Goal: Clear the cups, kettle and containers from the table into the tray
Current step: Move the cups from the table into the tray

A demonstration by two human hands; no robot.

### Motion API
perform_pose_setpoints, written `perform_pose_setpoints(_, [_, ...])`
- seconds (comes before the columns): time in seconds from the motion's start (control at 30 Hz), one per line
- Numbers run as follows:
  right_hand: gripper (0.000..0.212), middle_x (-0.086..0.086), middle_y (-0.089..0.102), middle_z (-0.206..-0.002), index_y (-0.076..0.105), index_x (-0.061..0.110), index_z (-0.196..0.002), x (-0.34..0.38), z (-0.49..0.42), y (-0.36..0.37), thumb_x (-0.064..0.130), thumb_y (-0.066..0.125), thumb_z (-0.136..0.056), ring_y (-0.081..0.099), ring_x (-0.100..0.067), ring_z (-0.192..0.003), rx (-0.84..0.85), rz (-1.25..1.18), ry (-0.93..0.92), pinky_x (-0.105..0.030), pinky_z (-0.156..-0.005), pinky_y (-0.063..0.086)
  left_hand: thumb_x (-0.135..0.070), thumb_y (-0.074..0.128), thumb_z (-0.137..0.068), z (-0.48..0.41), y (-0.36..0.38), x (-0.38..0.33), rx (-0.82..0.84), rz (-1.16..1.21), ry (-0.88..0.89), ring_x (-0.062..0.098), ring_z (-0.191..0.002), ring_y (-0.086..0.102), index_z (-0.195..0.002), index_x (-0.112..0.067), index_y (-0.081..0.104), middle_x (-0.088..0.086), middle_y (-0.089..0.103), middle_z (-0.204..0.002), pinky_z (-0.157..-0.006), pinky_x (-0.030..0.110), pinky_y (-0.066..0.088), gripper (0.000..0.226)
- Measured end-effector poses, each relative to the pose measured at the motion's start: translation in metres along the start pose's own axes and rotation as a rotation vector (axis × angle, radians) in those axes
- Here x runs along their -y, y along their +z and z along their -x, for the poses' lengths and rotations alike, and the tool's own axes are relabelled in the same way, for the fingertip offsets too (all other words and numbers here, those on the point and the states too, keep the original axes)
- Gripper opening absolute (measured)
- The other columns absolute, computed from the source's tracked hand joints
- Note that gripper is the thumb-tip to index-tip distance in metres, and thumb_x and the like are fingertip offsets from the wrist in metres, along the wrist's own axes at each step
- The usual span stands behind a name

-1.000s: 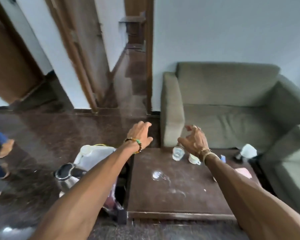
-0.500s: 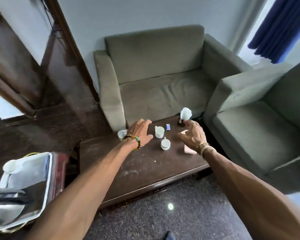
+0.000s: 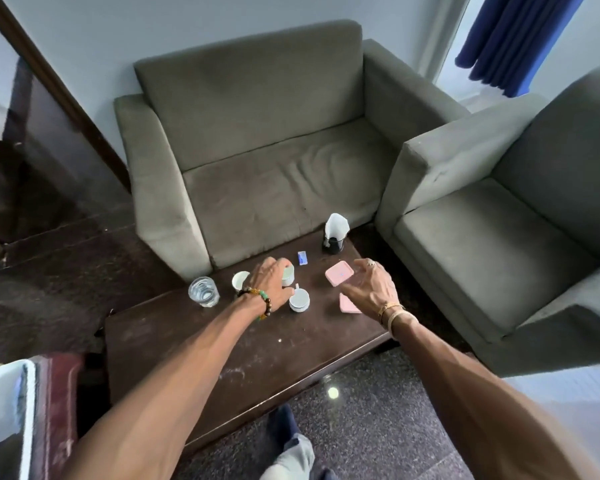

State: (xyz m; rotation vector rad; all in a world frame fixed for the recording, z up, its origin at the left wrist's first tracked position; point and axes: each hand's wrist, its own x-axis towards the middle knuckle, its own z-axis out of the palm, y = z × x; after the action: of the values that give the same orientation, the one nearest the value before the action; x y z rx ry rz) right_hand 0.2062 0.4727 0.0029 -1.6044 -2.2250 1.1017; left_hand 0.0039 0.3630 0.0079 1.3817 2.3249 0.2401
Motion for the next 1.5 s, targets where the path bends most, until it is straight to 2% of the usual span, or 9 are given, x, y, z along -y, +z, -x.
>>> perform_pose_setpoints(0.3, [0.063, 0.000, 0.061, -0.116, 0.059, 0.020, -0.124, -0.001, -0.082, 0.004, 0.034, 0.071, -0.064, 0.061, -0.021, -0.102, 0.044, 0.009, 0.094, -0.033, -0.089, 0.049, -0.037, 0.073, -0.074, -0.089, 0.011, 0.008, 0.070, 0.079, -0.028, 0.027, -0.115, 0.055, -0.128, -0.021, 0.052, 0.007, 0.056, -0.120, -0.096, 0.032, 0.044, 0.060])
perform_pose_setpoints(0.43, [0.075, 0.000, 0.061, -0.118, 0.057, 0.018, -0.127, 0.002, -0.111, 0.020, 0.040, 0.061, -0.055, 0.063, -0.021, -0.102, 0.089, -0.038, 0.091, -0.032, -0.089, 0.050, -0.038, 0.073, -0.076, -0.114, 0.022, 0.020, 0.095, 0.084, -0.078, 0.027, -0.117, 0.054, -0.128, -0.021, 0.052, 0.006, 0.055, -0.123, -0.098, 0.034, 0.044, 0.058])
perform_pose_setpoints(0.63, [0.068, -0.005, 0.061, -0.119, 0.057, 0.014, -0.124, -0.027, -0.150, 0.073, 0.038, 0.064, -0.061, 0.061, -0.026, -0.104, 0.295, 0.018, 0.059, -0.033, -0.092, 0.049, -0.035, 0.071, -0.079, -0.130, 0.082, 0.044, 0.140, 0.153, -0.208, 0.028, -0.117, 0.054, -0.127, -0.020, 0.053, 0.008, 0.055, -0.123, -0.096, 0.033, 0.042, 0.053])
perform_pose_setpoints(0.73, [0.059, -0.011, 0.062, -0.122, 0.055, 0.011, -0.130, -0.051, -0.167, 0.106, 0.023, 0.074, -0.076, 0.059, -0.029, -0.112, 0.451, 0.093, 0.071, -0.030, -0.096, 0.044, -0.030, 0.069, -0.082, -0.130, 0.124, 0.057, 0.188, 0.208, -0.305, 0.025, -0.124, 0.049, -0.132, -0.018, 0.049, 0.007, 0.050, -0.128, -0.100, 0.031, 0.039, 0.055])
perform_pose_setpoints(0.87, [0.069, -0.010, 0.057, -0.131, 0.050, 0.011, -0.137, -0.077, -0.186, 0.145, 0.023, 0.076, -0.075, 0.056, -0.026, -0.119, 0.578, 0.178, 0.063, -0.029, -0.101, 0.043, -0.028, 0.071, -0.080, -0.132, 0.172, 0.069, 0.211, 0.277, -0.420, 0.027, -0.122, 0.049, -0.131, -0.018, 0.048, 0.007, 0.049, -0.127, -0.100, 0.032, 0.039, 0.057])
perform_pose_setpoints(1.13, [0.074, -0.011, 0.055, -0.131, 0.049, 0.010, -0.137, -0.098, -0.218, 0.198, 0.026, 0.081, -0.072, 0.060, -0.030, -0.112, 0.691, 0.228, 0.021, -0.044, -0.099, 0.048, -0.025, 0.074, -0.078, -0.142, 0.231, 0.084, 0.239, 0.356, -0.554, 0.026, -0.126, 0.046, -0.140, -0.022, 0.036, 0.007, 0.043, -0.135, -0.103, 0.036, 0.041, 0.073])
perform_pose_setpoints(1.33, [0.075, -0.008, 0.049, -0.132, 0.046, 0.014, -0.140, -0.109, -0.231, 0.231, 0.023, 0.078, -0.072, 0.055, -0.024, -0.116, 0.762, 0.300, -0.041, -0.029, -0.101, 0.044, -0.021, 0.080, -0.071, -0.164, 0.264, 0.091, 0.237, 0.341, -0.528, 0.027, -0.121, 0.051, -0.141, -0.022, 0.036, 0.008, 0.048, -0.131, -0.098, 0.034, 0.044, 0.083])
perform_pose_setpoints(1.43, [0.066, -0.004, 0.051, -0.123, 0.052, 0.020, -0.132, -0.113, -0.229, 0.246, 0.022, 0.075, -0.071, 0.051, -0.016, -0.111, 0.793, 0.293, -0.076, -0.020, -0.087, 0.039, -0.020, 0.081, -0.068, -0.172, 0.282, 0.087, 0.192, 0.375, -0.519, 0.027, -0.112, 0.057, -0.133, -0.026, 0.046, 0.005, 0.054, -0.121, -0.085, 0.034, 0.049, 0.074])
perform_pose_setpoints(1.5, [0.055, 0.001, 0.057, -0.112, 0.059, 0.021, -0.121, -0.111, -0.226, 0.250, 0.022, 0.075, -0.069, 0.052, -0.016, -0.105, 0.786, 0.263, -0.107, -0.022, -0.079, 0.037, -0.026, 0.081, -0.067, -0.174, 0.288, 0.084, 0.141, 0.397, -0.502, 0.024, -0.108, 0.059, -0.127, -0.028, 0.050, 0.002, 0.058, -0.115, -0.079, 0.030, 0.048, 0.067])
